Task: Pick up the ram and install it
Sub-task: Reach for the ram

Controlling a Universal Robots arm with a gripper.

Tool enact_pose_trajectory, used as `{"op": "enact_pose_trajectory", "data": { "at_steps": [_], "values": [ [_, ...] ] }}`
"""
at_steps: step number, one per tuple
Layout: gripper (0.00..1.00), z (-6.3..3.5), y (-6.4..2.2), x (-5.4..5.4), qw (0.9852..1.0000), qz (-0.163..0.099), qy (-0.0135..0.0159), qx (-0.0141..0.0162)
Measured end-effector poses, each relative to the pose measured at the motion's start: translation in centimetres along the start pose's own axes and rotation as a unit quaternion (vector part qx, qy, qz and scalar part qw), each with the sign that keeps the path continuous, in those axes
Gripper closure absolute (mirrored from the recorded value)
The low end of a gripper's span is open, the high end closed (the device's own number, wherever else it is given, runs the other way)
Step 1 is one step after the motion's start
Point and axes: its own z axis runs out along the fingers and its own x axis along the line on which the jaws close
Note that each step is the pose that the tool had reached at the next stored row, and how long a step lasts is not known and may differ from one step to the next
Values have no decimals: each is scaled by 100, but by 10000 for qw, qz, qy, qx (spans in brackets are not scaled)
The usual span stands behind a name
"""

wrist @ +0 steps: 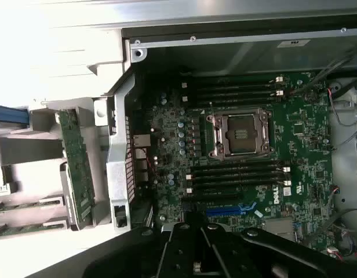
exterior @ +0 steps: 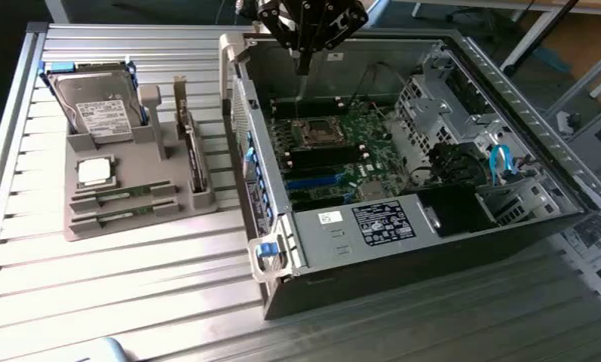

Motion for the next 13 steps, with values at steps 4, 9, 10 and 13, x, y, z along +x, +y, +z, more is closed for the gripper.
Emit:
{"op": "enact_pose_trajectory", "data": {
  "at_steps": [4,9,10,13],
  "values": [
    [89,-1,-3,38,10000,0,0,0],
    [89,-2,-5,67,10000,0,0,0],
    [89,-2,-6,81,10000,0,0,0],
    [89,-3,-9,116,10000,0,0,0]
  ]
}}
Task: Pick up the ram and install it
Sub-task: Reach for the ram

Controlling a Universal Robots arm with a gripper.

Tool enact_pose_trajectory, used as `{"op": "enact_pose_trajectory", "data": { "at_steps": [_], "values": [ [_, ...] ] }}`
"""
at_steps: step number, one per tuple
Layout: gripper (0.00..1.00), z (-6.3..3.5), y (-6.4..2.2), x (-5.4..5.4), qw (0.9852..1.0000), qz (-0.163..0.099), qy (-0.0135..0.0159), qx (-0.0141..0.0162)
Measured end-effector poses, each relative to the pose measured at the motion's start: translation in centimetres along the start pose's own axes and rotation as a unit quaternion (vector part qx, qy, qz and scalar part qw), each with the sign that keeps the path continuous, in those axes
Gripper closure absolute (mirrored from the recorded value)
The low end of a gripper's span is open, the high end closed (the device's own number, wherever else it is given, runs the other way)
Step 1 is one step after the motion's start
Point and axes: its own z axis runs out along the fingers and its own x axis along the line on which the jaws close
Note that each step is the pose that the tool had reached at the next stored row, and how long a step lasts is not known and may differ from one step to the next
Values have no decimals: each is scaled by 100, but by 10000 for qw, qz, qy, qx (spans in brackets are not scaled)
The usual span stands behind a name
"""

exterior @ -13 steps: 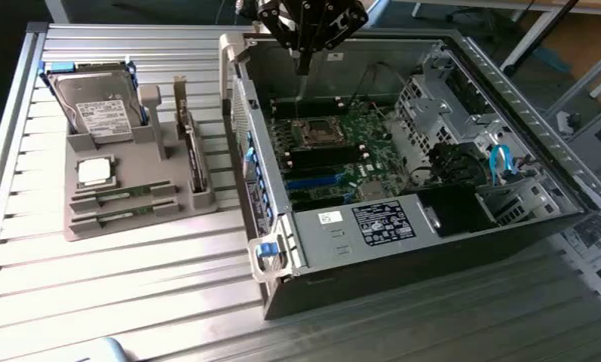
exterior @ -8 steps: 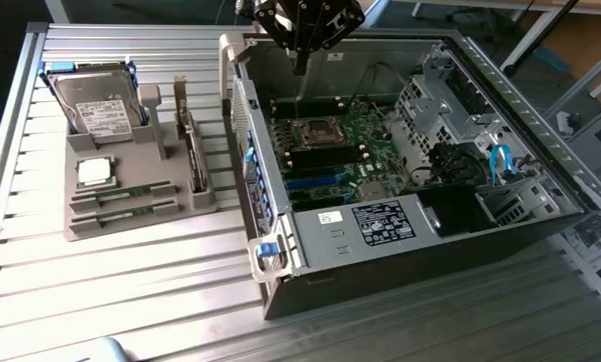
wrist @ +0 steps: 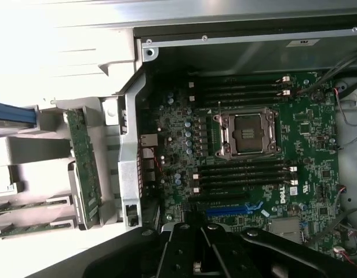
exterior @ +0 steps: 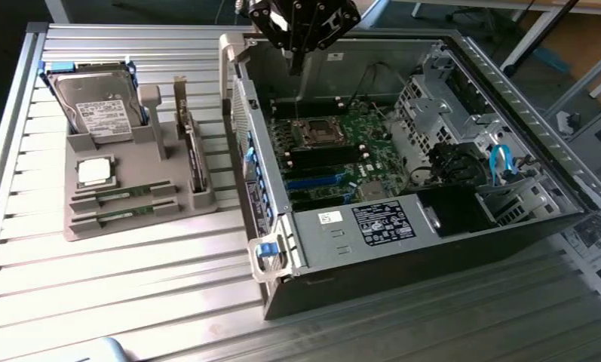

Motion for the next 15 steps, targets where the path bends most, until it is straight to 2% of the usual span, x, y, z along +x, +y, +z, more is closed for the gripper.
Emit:
{"op": "enact_pose_trajectory", "data": {
  "at_steps": [15],
  "values": [
    [89,-2,-10,139,10000,0,0,0]
  ]
}}
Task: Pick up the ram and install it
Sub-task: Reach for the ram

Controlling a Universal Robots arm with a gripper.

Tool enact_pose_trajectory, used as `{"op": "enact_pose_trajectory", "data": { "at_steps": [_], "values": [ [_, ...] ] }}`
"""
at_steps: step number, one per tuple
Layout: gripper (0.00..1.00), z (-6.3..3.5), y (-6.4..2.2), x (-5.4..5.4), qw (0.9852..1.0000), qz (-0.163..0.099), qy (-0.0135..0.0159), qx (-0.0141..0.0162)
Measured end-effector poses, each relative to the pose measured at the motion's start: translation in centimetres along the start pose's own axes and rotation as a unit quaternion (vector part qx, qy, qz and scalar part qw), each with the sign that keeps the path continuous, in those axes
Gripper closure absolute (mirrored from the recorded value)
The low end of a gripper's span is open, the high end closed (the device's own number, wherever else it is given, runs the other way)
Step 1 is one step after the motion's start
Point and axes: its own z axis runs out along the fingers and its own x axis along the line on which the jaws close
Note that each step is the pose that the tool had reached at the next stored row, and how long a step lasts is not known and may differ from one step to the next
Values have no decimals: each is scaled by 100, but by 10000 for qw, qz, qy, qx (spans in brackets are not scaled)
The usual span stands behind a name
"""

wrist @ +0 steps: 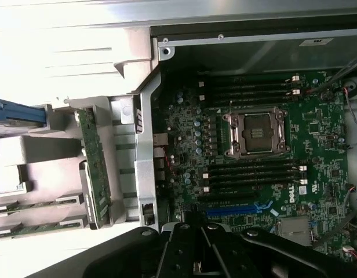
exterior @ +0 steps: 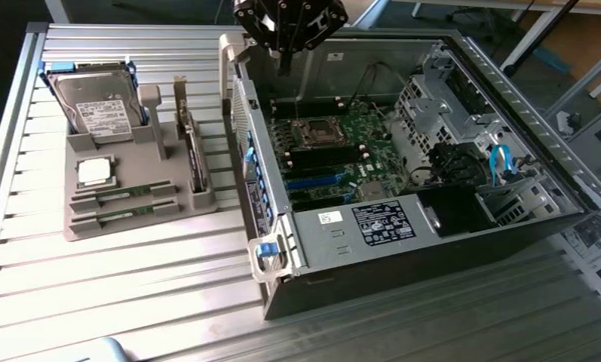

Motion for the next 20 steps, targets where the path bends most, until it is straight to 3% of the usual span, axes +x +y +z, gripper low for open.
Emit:
{"op": "enact_pose_trajectory", "data": {
  "at_steps": [20],
  "values": [
    [89,3,-5,66,10000,0,0,0]
  ]
}}
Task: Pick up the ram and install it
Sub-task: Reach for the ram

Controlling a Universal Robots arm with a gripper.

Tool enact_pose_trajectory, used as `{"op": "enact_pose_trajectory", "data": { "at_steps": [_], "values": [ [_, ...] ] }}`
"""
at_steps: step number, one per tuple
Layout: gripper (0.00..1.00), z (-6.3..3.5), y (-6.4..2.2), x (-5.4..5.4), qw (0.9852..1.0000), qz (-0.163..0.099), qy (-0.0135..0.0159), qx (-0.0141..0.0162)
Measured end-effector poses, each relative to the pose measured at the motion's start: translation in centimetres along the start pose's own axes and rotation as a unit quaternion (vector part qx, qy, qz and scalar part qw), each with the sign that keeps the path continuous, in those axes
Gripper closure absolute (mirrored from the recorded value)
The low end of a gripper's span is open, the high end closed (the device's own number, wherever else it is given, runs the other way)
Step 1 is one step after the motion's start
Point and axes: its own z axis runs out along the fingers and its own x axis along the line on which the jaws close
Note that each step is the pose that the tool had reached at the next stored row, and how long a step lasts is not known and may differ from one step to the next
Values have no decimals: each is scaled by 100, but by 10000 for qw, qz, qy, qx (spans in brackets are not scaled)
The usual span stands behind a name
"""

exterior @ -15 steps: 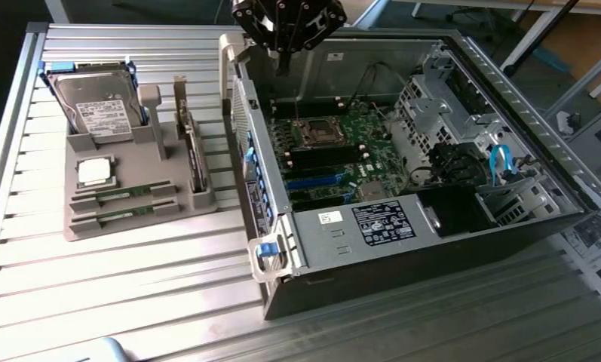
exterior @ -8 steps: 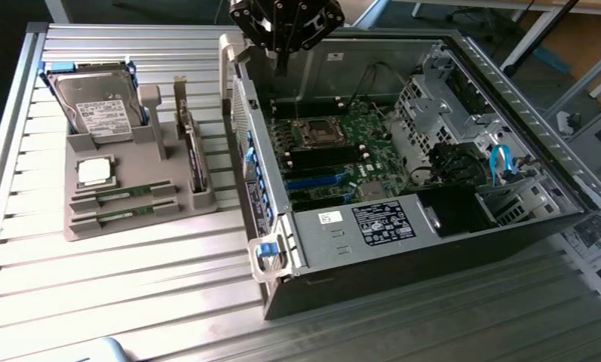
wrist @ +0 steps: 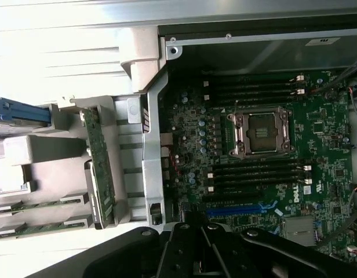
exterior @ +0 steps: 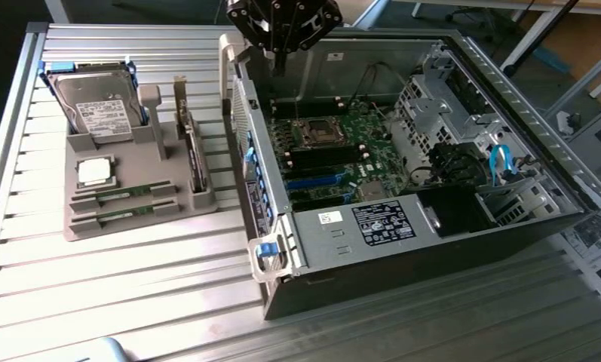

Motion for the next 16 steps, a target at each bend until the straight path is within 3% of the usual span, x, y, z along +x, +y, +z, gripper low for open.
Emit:
{"op": "enact_pose_trajectory", "data": {
  "at_steps": [16],
  "values": [
    [89,2,-5,58,10000,0,0,0]
  ]
}}
